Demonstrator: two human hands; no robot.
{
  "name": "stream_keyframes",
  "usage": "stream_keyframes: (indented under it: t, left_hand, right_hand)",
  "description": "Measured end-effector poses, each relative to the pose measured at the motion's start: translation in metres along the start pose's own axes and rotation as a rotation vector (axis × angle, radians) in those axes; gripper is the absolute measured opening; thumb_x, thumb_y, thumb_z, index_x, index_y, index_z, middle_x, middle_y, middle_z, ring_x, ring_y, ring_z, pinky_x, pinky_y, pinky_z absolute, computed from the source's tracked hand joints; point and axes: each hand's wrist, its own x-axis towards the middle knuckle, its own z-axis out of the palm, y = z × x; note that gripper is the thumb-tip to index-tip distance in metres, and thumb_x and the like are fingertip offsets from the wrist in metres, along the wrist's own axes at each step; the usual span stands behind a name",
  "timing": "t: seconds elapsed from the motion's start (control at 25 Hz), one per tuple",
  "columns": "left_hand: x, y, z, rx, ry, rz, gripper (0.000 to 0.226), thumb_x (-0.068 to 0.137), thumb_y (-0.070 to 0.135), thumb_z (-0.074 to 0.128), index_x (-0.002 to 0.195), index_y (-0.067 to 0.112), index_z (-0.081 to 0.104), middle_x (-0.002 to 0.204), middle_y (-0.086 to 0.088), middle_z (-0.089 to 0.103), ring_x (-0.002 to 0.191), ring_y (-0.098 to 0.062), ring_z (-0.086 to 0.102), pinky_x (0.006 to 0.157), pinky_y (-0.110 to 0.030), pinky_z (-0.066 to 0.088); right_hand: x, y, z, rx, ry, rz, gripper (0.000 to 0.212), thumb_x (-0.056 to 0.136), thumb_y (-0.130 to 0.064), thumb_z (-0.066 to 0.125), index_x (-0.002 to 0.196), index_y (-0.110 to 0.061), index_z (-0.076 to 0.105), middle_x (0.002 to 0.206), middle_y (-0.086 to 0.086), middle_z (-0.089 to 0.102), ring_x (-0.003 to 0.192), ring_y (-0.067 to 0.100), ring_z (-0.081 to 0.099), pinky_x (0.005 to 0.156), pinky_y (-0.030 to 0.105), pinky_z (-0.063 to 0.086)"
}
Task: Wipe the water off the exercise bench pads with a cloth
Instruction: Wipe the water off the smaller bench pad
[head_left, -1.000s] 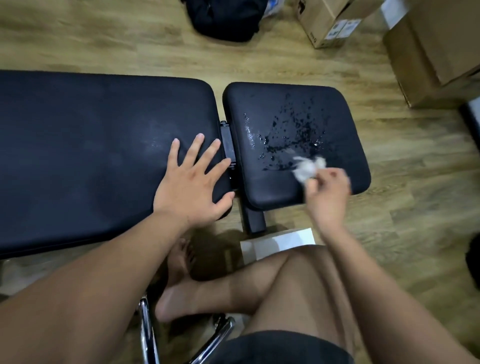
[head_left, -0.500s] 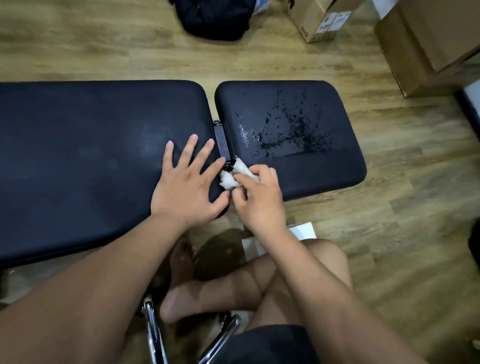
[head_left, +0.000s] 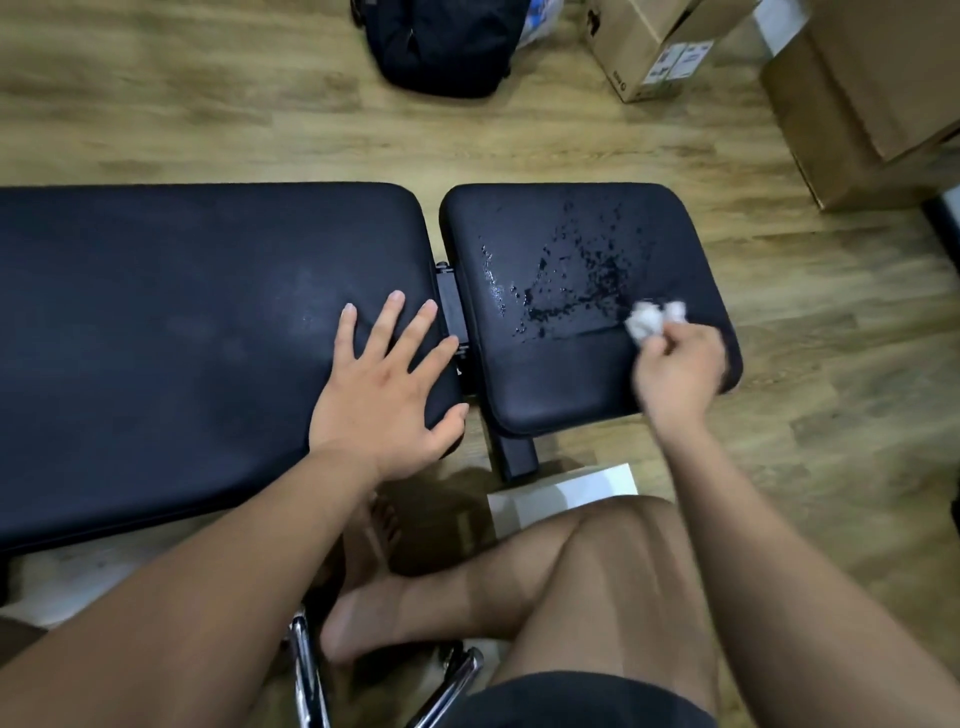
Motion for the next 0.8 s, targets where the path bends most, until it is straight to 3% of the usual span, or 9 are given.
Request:
stream_keyframes:
  t: [0.12, 0.24, 0.28, 0.4, 0.48, 0.6, 0.72, 0.8]
  left_hand:
    - [0.001, 0.001, 0.000, -0.019, 0.007, 0.011, 0.074, 0.087, 0.068, 0.023, 0.149, 0.031, 0.037, 0.164, -0.003, 0.019, 0.152, -0.030, 0.005, 0.117, -0.063, 0.006]
    - [-0.001, 0.001, 0.000, -0.021, 0.012, 0.009, 0.074, 0.087, 0.068, 0.024, 0.149, 0.031, 0.039, 0.163, -0.003, 0.022, 0.152, -0.029, 0.007, 0.118, -0.062, 0.007]
    - [0.000, 0.000, 0.000, -0.017, 0.005, 0.006, 0.074, 0.087, 0.069, 0.022, 0.149, 0.031, 0.038, 0.164, -0.002, 0.021, 0.152, -0.029, 0.006, 0.118, -0.062, 0.006]
    - [0.000, 0.000, 0.001, -0.006, 0.009, 0.002, 0.075, 0.088, 0.070, 0.018, 0.151, 0.032, 0.034, 0.165, -0.002, 0.016, 0.153, -0.029, 0.001, 0.119, -0.061, 0.004]
    - [0.000, 0.000, 0.001, -0.010, 0.012, 0.000, 0.075, 0.088, 0.069, 0.018, 0.150, 0.032, 0.034, 0.165, -0.002, 0.016, 0.153, -0.029, 0.001, 0.118, -0.061, 0.005]
    - [-0.001, 0.000, 0.001, 0.000, 0.014, 0.002, 0.075, 0.087, 0.069, 0.020, 0.150, 0.031, 0.037, 0.164, -0.003, 0.018, 0.153, -0.030, 0.004, 0.117, -0.062, 0.007]
    - [0.000, 0.000, 0.001, 0.007, 0.012, 0.007, 0.075, 0.087, 0.069, 0.022, 0.149, 0.030, 0.039, 0.164, -0.004, 0.020, 0.152, -0.031, 0.006, 0.117, -0.063, 0.008]
    - [0.001, 0.000, 0.002, -0.004, 0.021, 0.012, 0.074, 0.088, 0.068, 0.026, 0.148, 0.029, 0.041, 0.163, -0.004, 0.022, 0.152, -0.031, 0.008, 0.118, -0.063, 0.008]
  right_hand:
    - [-0.094, -0.074, 0.019, 0.052, -0.127, -0.328, 0.030, 0.072, -0.019, 0.046, 0.087, -0.014, 0.072, 0.090, 0.014, 0.059, 0.084, 0.032, 0.050, 0.074, 0.035, 0.037]
    - [-0.119, -0.088, 0.012, 0.155, -0.269, -0.636, 0.032, 0.074, -0.022, 0.048, 0.092, -0.015, 0.074, 0.094, 0.010, 0.057, 0.088, 0.030, 0.052, 0.075, 0.031, 0.045]
    - [-0.101, -0.070, 0.009, 0.165, -0.273, -0.613, 0.033, 0.075, -0.020, 0.049, 0.097, -0.014, 0.073, 0.094, 0.012, 0.057, 0.088, 0.031, 0.053, 0.075, 0.032, 0.045]
    - [-0.012, 0.010, -0.005, 0.029, -0.115, -0.269, 0.039, 0.076, -0.024, 0.045, 0.098, -0.006, 0.072, 0.092, 0.018, 0.060, 0.084, 0.035, 0.058, 0.075, 0.029, 0.044]
    - [0.048, 0.050, -0.026, -0.019, -0.131, -0.097, 0.040, 0.082, -0.023, 0.044, 0.105, -0.004, 0.071, 0.102, 0.018, 0.067, 0.099, 0.029, 0.063, 0.086, 0.020, 0.042]
    - [0.083, 0.058, -0.036, 0.000, -0.120, 0.102, 0.029, 0.090, -0.007, 0.047, 0.107, 0.003, 0.069, 0.113, 0.019, 0.067, 0.115, 0.022, 0.058, 0.098, 0.023, 0.040]
    - [0.034, 0.013, -0.017, -0.085, -0.065, -0.009, 0.042, 0.077, -0.021, 0.039, 0.098, -0.004, 0.071, 0.100, 0.023, 0.065, 0.097, 0.038, 0.061, 0.083, 0.037, 0.047]
    - [-0.027, -0.032, 0.004, -0.077, -0.093, -0.137, 0.037, 0.075, -0.025, 0.043, 0.094, -0.010, 0.071, 0.095, 0.019, 0.059, 0.087, 0.038, 0.057, 0.073, 0.040, 0.047]
